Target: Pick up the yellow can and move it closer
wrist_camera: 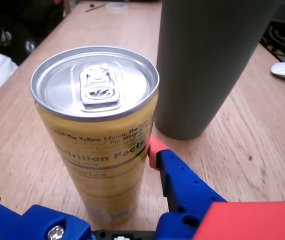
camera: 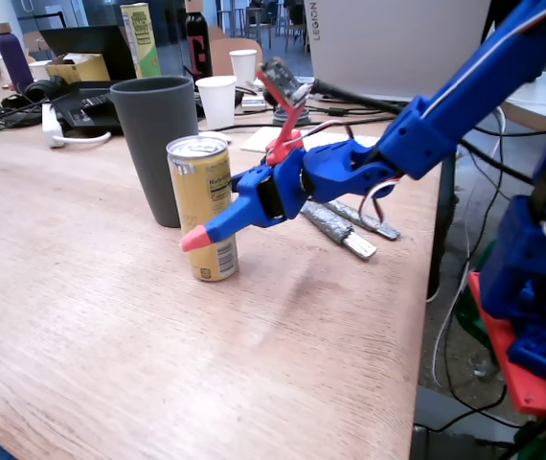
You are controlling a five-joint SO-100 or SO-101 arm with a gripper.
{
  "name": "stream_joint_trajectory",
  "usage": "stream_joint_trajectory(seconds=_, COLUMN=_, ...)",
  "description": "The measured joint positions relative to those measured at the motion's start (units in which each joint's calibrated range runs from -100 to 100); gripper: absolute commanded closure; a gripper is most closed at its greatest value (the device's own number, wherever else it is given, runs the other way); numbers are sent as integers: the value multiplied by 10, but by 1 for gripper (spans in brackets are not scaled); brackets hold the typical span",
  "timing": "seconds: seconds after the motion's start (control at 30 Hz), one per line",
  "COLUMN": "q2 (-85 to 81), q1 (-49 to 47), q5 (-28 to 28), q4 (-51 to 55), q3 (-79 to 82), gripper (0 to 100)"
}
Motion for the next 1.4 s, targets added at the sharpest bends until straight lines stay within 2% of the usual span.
stream_joint_trajectory(seconds=0.13, q2=31, q1=-1, q5=0, q4=-128, q3=-3, gripper=38)
stream_joint_trajectory(seconds=0.2, q2=42, q1=-1, q5=0, q4=-148, q3=1, gripper=38)
stream_joint_trajectory(seconds=0.43, q2=67, q1=-1, q5=1, q4=-150, q3=30, gripper=38)
stream_joint_trajectory(seconds=0.7, q2=104, q1=-1, q5=0, q4=-155, q3=-11, gripper=38)
stream_joint_trajectory(seconds=0.83, q2=135, q1=-27, q5=0, q4=-202, q3=-14, gripper=39)
stream_joint_trajectory(seconds=1.4, q2=163, q1=-35, q5=-2, q4=-209, q3=-52, gripper=40)
